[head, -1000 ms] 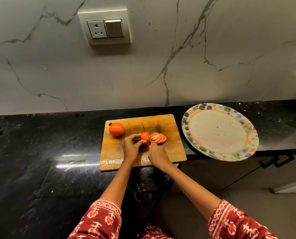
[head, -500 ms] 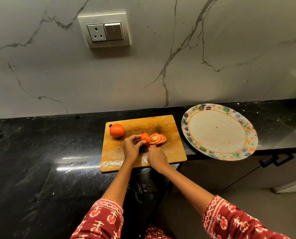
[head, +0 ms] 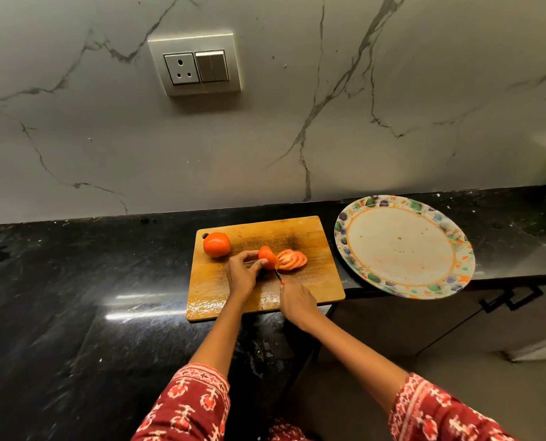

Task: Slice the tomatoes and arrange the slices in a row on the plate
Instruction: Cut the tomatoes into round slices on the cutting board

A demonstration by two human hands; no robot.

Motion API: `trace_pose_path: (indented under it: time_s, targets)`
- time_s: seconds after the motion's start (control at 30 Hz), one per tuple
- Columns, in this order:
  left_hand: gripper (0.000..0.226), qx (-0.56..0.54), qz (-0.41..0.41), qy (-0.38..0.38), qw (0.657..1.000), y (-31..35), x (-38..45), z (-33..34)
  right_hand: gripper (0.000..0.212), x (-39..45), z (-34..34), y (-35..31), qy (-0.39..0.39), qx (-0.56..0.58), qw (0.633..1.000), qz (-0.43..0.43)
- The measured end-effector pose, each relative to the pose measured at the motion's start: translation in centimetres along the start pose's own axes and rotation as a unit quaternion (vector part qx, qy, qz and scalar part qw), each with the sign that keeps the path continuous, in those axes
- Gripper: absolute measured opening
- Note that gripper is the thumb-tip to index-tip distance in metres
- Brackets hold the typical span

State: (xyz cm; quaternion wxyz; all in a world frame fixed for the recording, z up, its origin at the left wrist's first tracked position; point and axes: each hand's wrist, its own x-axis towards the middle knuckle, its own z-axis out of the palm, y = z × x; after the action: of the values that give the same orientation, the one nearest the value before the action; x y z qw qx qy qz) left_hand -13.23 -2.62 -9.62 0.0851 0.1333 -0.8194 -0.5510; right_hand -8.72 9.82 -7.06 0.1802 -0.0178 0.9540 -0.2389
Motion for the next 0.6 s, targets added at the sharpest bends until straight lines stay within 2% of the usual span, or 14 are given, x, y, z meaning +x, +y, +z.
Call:
trace_pose_path:
  time_s: [0.2, 0.3, 0.37, 0.47, 0.6]
  targets:
    - [0.023, -0.006, -0.031, -0.021, 0.999, -0.4, 1.0, -0.9, 0.024, -1.6, 0.6, 1.8, 0.010, -0.080, 0.996, -0.033]
    - [0.040, 0.014, 0.013, -0.070, 0.997, 0.3, 1.2, -1.2, 0.024, -1.8, 0.5, 1.9, 0.031, -0.107, 0.993, -0.046]
    - [0.040, 0.039, 0.041, -0.088, 0.995, 0.6, 1.2, -1.3, 0.023, -1.8, 0.5, 2.0, 0.035, -0.100, 0.993, -0.048]
    - [0.042, 0.053, 0.063, -0.087, 0.993, 0.7, 0.8, -1.0, 0.024, -1.8, 0.6, 1.9, 0.039, -0.081, 0.995, -0.044]
    - [0.049, 0.028, 0.050, -0.038, 0.998, 0.1, 0.1, -0.8, 0.026, -1.8, 0.7, 1.7, 0.043, -0.068, 0.996, -0.040]
